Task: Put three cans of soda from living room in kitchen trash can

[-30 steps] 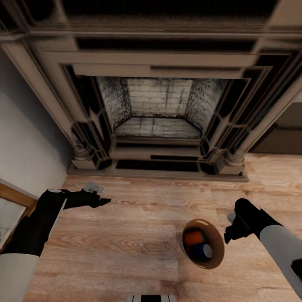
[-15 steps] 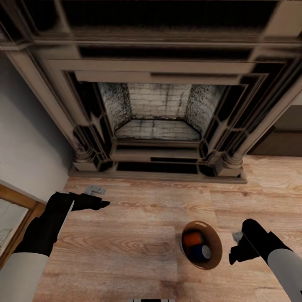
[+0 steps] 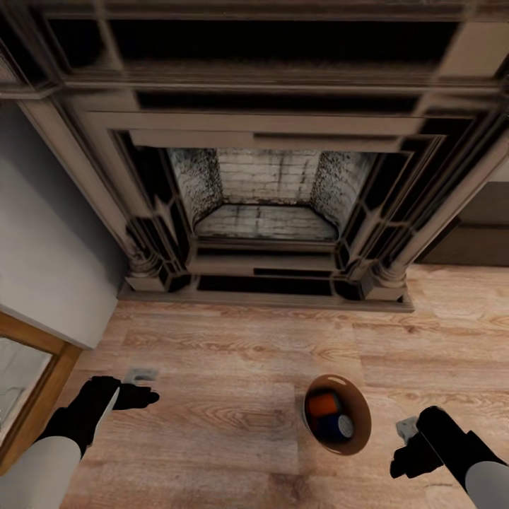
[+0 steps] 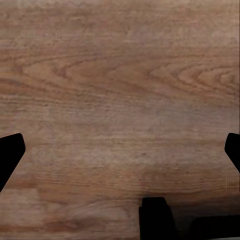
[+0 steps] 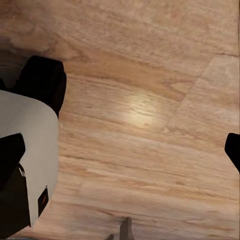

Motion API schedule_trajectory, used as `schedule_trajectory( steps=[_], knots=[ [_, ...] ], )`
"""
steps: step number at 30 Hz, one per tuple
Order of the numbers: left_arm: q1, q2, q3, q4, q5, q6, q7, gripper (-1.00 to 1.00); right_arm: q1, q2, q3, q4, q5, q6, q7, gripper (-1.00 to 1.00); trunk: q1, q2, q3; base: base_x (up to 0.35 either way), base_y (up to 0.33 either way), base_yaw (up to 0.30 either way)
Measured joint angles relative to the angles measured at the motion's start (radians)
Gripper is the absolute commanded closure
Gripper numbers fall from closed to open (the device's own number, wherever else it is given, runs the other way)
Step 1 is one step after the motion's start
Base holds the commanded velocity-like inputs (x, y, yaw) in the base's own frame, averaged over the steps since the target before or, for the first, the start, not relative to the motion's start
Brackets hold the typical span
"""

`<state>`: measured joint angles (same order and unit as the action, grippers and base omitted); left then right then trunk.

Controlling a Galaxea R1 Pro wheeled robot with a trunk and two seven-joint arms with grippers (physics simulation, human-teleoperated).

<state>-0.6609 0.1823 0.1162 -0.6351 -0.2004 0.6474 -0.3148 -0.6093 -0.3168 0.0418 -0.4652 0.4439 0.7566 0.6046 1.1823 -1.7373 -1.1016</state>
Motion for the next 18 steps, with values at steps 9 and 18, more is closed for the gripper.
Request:
schedule_trajectory(
  steps=[9,18],
  knots=[
    [0.015,0.01,0.021,0.334,-0.002,-0.277,0.048,-1.0,0.085,0.014,-0.129,0.074,-0.003,-0.214,-0.135,-1.0,-0.034,0.063,0.028,0.0,0.0,0.0],
    [0.112,0.012,0.023,0.519,0.001,-0.495,0.104,-1.0,0.098,0.03,-0.165,0.197,-0.005,-0.363,-0.154,-1.0,-0.069,0.126,0.057,0.0,0.0,0.0]
  ],
)
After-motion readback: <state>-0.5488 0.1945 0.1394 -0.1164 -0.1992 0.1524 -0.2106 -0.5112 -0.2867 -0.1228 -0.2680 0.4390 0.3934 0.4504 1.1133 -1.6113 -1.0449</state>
